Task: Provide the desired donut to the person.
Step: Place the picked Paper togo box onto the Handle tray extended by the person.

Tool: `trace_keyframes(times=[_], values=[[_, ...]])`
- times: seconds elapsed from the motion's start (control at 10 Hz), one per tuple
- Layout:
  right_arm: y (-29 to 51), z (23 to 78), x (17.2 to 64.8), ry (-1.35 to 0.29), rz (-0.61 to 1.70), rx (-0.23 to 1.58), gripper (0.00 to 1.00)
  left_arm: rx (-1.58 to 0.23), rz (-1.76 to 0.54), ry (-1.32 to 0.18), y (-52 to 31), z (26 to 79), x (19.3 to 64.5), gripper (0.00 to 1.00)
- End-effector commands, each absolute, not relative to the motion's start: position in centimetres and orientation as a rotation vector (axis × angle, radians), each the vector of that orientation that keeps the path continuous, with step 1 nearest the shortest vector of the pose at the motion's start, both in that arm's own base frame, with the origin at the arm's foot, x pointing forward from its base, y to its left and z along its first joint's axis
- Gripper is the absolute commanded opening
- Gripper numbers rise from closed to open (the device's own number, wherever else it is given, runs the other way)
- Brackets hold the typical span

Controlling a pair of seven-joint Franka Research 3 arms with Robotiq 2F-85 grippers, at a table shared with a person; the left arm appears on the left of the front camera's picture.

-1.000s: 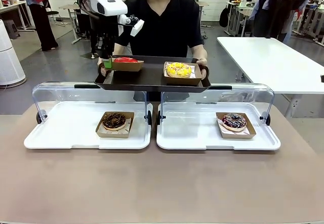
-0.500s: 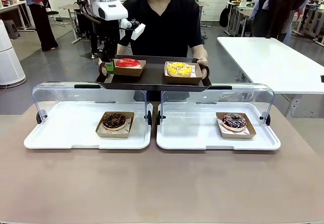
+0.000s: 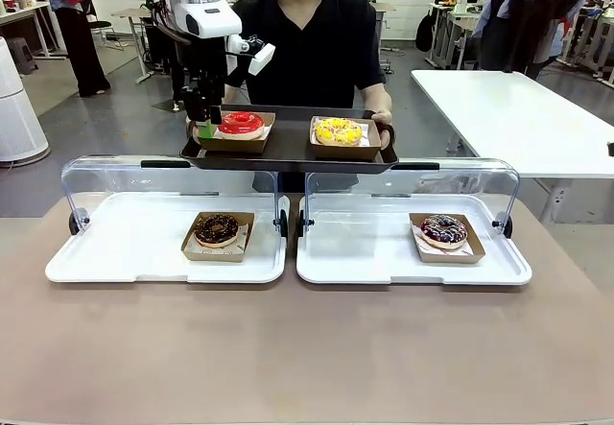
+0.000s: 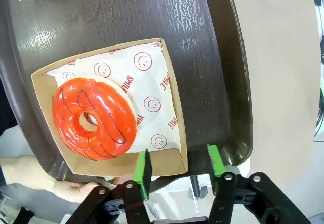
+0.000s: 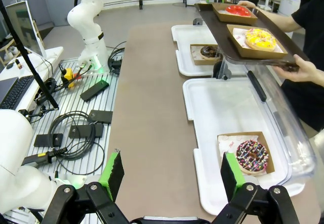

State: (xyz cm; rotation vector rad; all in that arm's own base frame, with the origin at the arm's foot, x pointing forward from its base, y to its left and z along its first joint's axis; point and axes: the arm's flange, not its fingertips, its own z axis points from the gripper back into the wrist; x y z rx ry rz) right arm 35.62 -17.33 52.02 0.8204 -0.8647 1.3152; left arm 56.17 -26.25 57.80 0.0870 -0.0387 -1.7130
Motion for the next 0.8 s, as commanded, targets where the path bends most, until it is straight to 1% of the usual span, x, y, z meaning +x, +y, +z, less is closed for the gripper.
trace_keyframes(times=[0.0,0.5,0.6,0.7], values=[[-17.2,51.9,35.7,-0.886,1.317,0.829,1.00,0.051,-1.723,-0.062,-26.0,58.1,56.3,1.00],[-17.2,51.9,35.7,-0.886,1.317,0.829,1.00,0.030,-1.715,-0.052,-25.5,58.5,55.9,1.00],[-17.2,51.9,35.7,-0.886,1.317,0.829,1.00,0.037,-1.738,-0.031,-24.3,59.1,54.9,1.00],[-17.2,51.9,35.7,-0.886,1.317,0.829,1.00,0.043,-1.773,-0.030,-21.7,60.0,52.5,1.00]])
